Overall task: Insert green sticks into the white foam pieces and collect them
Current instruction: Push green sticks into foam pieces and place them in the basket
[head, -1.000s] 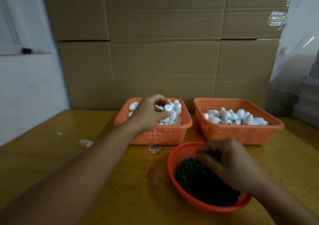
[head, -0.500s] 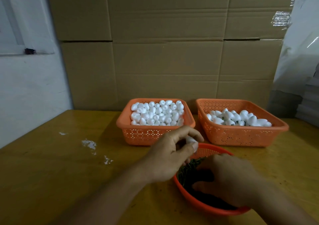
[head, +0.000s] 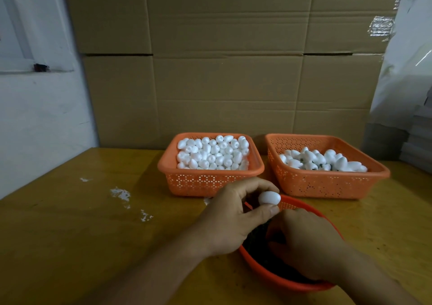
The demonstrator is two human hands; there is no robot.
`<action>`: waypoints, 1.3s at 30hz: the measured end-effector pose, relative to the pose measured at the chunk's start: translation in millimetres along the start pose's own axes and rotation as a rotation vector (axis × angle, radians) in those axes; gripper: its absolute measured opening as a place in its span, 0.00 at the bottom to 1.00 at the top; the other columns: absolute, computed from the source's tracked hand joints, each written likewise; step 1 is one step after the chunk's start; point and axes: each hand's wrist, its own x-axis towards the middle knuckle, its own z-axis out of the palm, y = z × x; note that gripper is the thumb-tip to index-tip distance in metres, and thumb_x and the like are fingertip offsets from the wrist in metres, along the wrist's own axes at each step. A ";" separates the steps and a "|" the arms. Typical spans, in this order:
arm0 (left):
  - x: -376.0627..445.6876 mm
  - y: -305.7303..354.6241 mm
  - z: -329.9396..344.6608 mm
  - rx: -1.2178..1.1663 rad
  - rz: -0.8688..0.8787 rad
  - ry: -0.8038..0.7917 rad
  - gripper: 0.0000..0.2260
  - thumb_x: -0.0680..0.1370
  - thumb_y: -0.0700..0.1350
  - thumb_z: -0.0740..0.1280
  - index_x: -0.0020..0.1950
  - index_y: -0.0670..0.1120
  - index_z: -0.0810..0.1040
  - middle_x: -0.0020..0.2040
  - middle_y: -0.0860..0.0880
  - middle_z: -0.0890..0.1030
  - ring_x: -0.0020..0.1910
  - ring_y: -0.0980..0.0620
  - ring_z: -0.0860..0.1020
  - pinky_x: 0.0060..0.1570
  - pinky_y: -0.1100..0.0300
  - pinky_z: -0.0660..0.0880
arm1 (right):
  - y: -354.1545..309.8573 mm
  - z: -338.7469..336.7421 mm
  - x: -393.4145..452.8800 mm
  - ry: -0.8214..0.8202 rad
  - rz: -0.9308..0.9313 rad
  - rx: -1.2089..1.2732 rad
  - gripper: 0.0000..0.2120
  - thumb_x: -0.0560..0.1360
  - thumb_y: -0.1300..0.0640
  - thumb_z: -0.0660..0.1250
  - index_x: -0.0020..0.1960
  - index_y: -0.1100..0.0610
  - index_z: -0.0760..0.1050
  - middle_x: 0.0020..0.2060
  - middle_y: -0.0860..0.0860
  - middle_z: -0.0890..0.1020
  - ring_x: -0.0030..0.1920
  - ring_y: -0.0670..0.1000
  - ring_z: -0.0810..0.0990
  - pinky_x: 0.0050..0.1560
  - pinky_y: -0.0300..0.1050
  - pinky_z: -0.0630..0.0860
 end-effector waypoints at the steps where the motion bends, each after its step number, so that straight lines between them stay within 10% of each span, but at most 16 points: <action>1: 0.3 -1.4 1.0 0.025 0.006 0.026 0.10 0.77 0.49 0.72 0.57 0.52 0.82 0.53 0.55 0.82 0.55 0.54 0.80 0.56 0.53 0.78 | 0.0 -0.2 -0.2 0.003 0.005 0.018 0.08 0.78 0.44 0.64 0.52 0.46 0.79 0.45 0.43 0.80 0.44 0.45 0.79 0.47 0.45 0.80; 12: 5.6 9.4 -4.0 -0.583 -0.269 0.208 0.07 0.82 0.38 0.64 0.57 0.41 0.80 0.46 0.40 0.83 0.37 0.51 0.79 0.36 0.61 0.75 | 3.8 -6.2 -2.4 0.353 -0.024 0.458 0.06 0.71 0.55 0.73 0.38 0.49 0.78 0.32 0.45 0.82 0.31 0.43 0.79 0.29 0.38 0.74; 21: 6.8 15.9 -10.4 -0.794 -0.480 0.202 0.11 0.71 0.49 0.71 0.46 0.42 0.83 0.42 0.42 0.84 0.33 0.52 0.81 0.29 0.64 0.74 | 0.6 -7.1 -5.2 0.642 -0.131 1.010 0.09 0.70 0.68 0.75 0.36 0.58 0.80 0.30 0.55 0.83 0.26 0.53 0.79 0.25 0.45 0.74; 39: 5.3 15.9 -5.1 -0.739 -0.489 0.172 0.14 0.71 0.50 0.72 0.47 0.40 0.81 0.39 0.42 0.83 0.31 0.51 0.80 0.28 0.64 0.73 | -9.8 -0.6 -6.0 0.807 -0.283 0.958 0.04 0.70 0.54 0.74 0.45 0.47 0.85 0.35 0.47 0.86 0.34 0.53 0.84 0.34 0.55 0.79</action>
